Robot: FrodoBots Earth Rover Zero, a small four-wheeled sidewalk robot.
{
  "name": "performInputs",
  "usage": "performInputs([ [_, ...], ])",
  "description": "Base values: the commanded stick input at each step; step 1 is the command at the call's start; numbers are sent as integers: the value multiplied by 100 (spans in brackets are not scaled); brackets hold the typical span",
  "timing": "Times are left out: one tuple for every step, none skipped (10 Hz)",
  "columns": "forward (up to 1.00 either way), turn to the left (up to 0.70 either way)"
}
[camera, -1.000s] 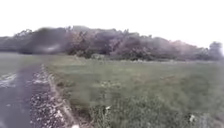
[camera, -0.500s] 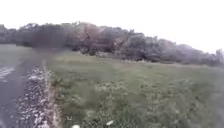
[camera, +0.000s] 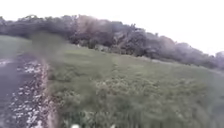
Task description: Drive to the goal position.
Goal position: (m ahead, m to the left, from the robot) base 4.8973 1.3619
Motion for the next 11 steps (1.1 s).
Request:
performInputs([
  [-70,0],
  [-70,0],
  [-70,0],
  [-70,0],
  [-70,0],
  [-27,0],
  [8,0],
  [2,0],
  [0,70],
  [0,70],
  [0,70],
])
